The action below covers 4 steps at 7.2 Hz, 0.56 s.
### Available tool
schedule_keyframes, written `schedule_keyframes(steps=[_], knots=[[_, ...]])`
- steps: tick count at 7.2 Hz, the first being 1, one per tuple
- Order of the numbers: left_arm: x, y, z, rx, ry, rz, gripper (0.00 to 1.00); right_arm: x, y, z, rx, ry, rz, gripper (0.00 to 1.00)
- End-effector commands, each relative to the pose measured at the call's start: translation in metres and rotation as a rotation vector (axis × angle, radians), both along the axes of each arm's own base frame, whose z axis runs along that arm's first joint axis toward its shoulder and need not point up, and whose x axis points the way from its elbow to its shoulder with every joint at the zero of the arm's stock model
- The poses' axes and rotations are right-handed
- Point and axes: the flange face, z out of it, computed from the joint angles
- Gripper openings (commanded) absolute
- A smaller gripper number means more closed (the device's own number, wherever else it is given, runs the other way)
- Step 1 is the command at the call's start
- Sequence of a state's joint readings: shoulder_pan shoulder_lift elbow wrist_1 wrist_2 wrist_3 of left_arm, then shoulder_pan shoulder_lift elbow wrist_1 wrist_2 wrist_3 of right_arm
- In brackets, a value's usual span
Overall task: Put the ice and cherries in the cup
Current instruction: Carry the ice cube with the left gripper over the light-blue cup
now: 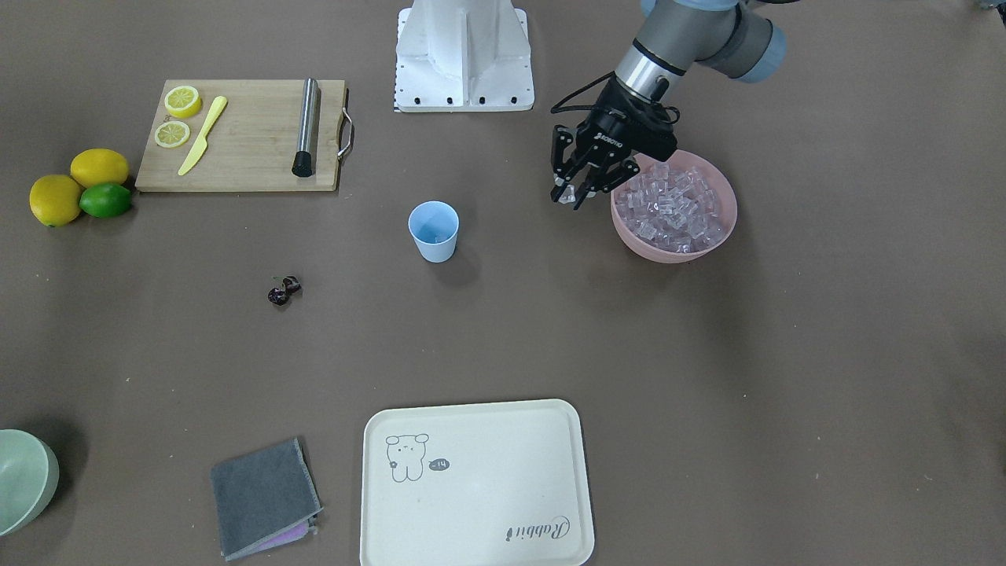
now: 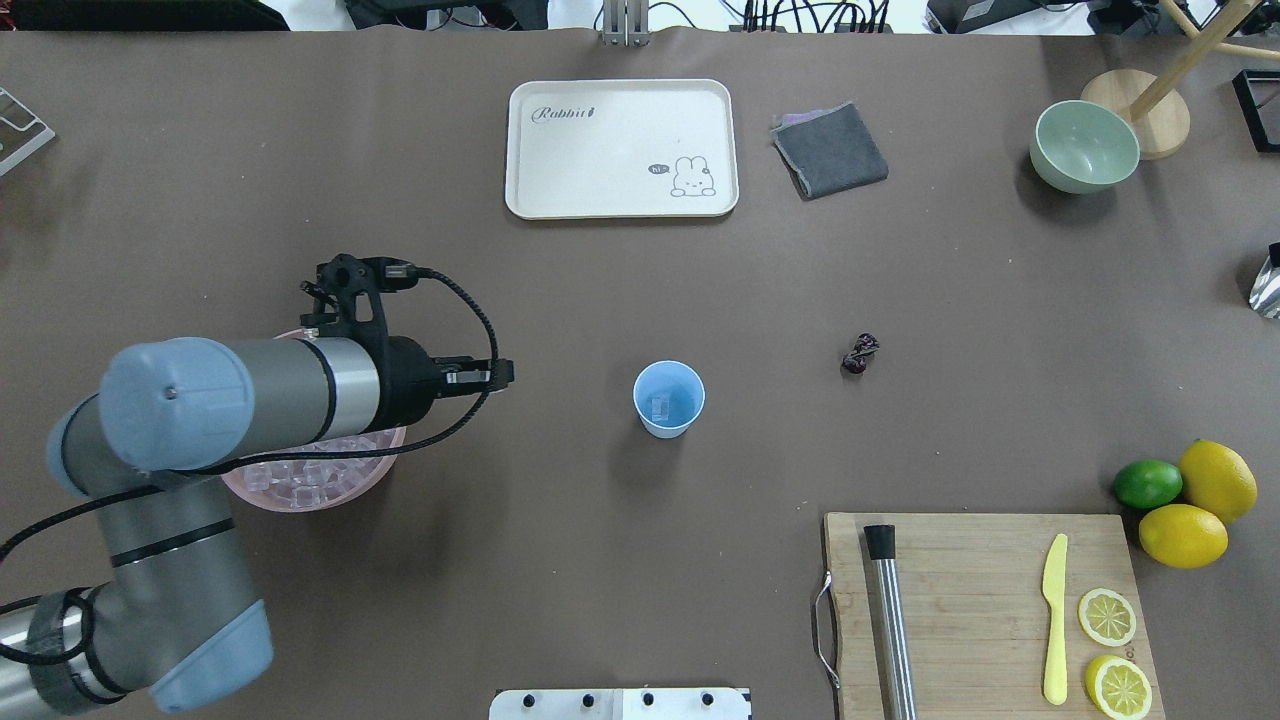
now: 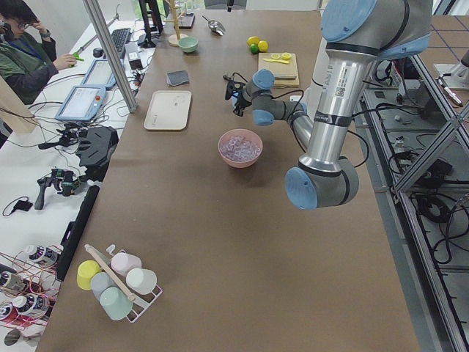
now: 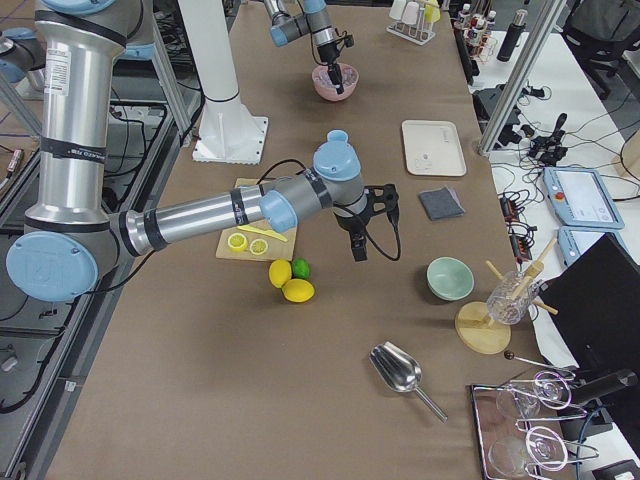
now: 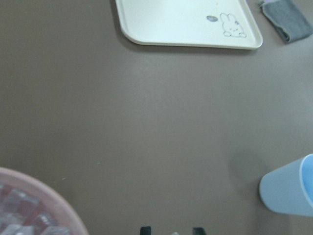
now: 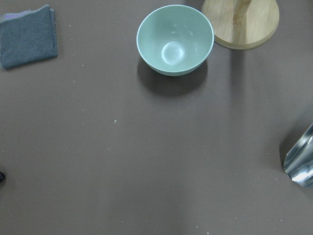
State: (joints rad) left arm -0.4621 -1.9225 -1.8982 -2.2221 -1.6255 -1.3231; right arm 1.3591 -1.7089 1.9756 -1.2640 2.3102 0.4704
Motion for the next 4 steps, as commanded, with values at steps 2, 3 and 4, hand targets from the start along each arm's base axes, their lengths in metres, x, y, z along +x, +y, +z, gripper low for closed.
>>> schedule_keyframes(steps=[2, 3, 4], knots=[[0.067, 0.014, -0.059, -0.024, 0.086, -0.061, 0.0, -0.002, -0.001, 0.0, -0.003, 0.0, -0.002, 1.0], [0.084, 0.017, -0.077, -0.048, 0.114, -0.079, 0.0, -0.002, 0.0, 0.0, -0.007, -0.008, -0.005, 1.0], [0.099, 0.01, -0.088, -0.053, 0.117, -0.096, 0.0, -0.003, 0.0, 0.0, -0.009, -0.011, -0.008, 1.0]])
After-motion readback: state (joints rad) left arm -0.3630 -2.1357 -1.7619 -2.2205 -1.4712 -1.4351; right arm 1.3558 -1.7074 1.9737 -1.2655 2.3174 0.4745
